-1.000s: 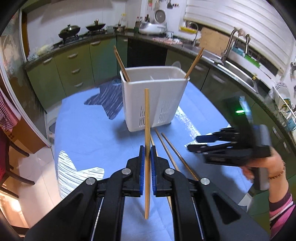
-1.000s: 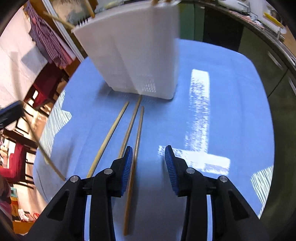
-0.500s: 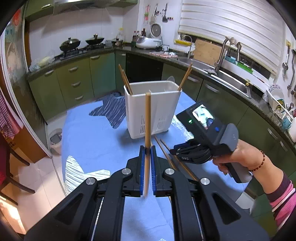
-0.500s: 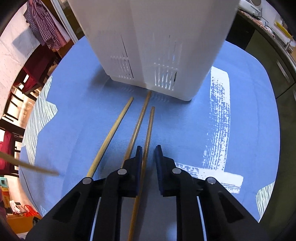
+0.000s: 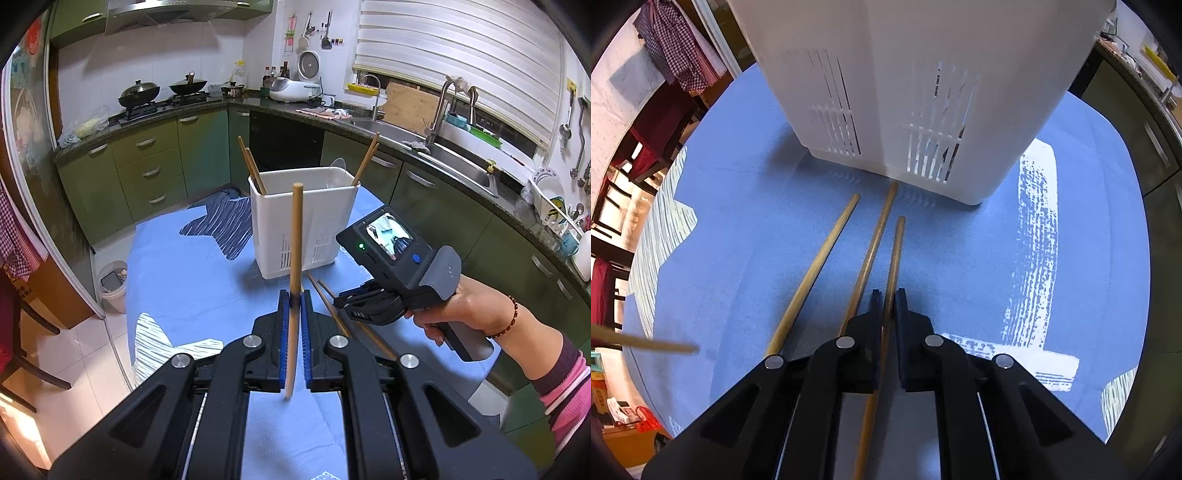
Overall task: Organize utensils
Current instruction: 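Grasp a wooden chopstick with the right tool while the left tool holds its chopstick, then carry the chopstick into the white holder and open the left tool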
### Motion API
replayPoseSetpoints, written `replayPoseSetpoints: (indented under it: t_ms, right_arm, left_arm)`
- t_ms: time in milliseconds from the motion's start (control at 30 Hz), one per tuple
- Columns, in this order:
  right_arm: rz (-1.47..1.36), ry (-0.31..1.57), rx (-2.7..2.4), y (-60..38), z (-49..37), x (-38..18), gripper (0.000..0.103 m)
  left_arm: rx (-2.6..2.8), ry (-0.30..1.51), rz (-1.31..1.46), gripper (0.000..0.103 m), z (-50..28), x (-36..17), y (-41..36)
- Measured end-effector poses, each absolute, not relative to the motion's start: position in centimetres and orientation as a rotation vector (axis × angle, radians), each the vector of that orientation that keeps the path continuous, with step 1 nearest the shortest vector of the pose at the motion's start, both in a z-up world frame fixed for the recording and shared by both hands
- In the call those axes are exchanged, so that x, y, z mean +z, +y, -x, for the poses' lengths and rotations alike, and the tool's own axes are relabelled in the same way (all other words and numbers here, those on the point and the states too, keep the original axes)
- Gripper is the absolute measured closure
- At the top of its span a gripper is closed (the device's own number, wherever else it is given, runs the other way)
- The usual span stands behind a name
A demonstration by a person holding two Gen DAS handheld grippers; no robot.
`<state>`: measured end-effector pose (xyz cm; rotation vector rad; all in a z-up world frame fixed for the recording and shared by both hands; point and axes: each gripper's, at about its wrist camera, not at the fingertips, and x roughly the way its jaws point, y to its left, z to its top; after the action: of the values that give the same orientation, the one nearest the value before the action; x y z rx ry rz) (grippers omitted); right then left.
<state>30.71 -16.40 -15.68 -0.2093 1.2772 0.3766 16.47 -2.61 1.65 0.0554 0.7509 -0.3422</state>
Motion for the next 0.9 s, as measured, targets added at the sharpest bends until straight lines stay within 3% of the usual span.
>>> replayPoseSetpoints:
  t_ms: [900]
  right_arm:
    - [0.027, 0.904, 0.461, -24.7, -19.6, -0.7, 0.097]
  left_arm:
    - [-0.355, 0.725, -0.087, 0.097, -15.7, 3.2, -3.5]
